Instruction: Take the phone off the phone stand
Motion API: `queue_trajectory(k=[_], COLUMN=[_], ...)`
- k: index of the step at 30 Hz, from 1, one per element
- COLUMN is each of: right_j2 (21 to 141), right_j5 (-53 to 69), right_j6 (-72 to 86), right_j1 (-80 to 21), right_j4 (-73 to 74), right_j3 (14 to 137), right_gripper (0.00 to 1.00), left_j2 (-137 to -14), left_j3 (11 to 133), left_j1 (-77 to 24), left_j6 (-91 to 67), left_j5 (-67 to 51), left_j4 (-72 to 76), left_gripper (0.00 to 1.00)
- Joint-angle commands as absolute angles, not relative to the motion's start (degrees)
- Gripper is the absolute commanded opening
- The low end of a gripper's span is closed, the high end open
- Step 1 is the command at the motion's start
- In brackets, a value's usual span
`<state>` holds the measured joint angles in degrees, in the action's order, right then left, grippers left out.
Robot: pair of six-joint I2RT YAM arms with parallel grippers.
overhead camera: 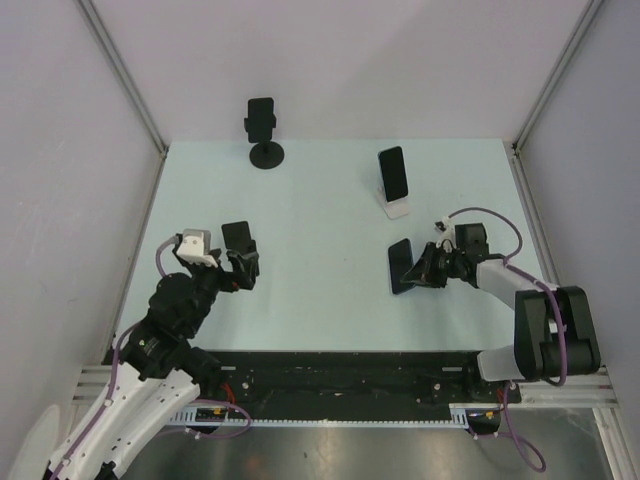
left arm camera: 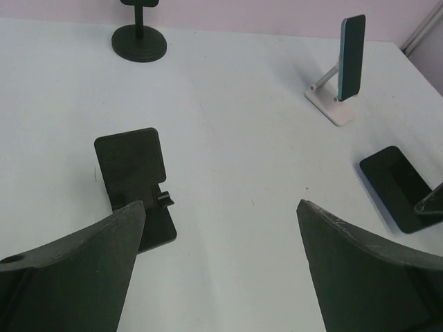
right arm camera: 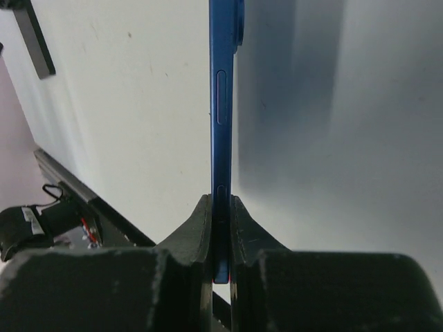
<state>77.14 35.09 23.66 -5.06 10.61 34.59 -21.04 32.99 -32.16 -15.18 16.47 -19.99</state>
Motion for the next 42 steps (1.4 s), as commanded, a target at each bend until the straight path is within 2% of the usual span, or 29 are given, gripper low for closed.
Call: queue_trajectory(k=[1, 9, 18, 24, 32, 38, 42], right_j2=[81.99, 88.41, 85.08, 82.88, 83.75, 87.19, 88.59], right_j5=[43.94, 42.54, 35.0, 33.14, 27.96, 24.53, 22.59], right_j6=[19.52, 17.05, 20.65, 19.69, 15.12, 13.36, 12.57], right_j1=[-4.31, -4.13, -3.26, 4.3, 6.15, 6.33, 6.33], right_j4=[9.58, 9.93, 9.4, 12.48, 19.06, 23.46, 24.78], right_j3=[35.16, 35.16, 33.31, 33.13, 36.82, 41.13, 43.15], right_gripper=[0.0, 0.02, 0.02, 0.02, 0.05, 0.12, 0.2], left_j2=[-20.83, -21.09, -20.83, -20.48, -20.21, -19.78, -19.07], left_j3=[31.12, 30.06, 29.88, 29.88, 29.79, 29.71, 29.62], left_j1=[-31.99, -31.99, -31.99, -31.99, -31.99, -31.99, -31.99], left_j6=[-12.13, -10.64, -10.28, -10.37, -9.14, -9.05, -9.05], left_j5=[18.02, 18.11, 18.72, 18.63, 18.46, 17.58, 17.32], left_j4=[-18.55, -17.75, -17.4, -17.49, -16.79, -16.52, -16.61], left_gripper=[0.96, 0.96, 0.96, 0.96, 0.96, 0.96, 0.96])
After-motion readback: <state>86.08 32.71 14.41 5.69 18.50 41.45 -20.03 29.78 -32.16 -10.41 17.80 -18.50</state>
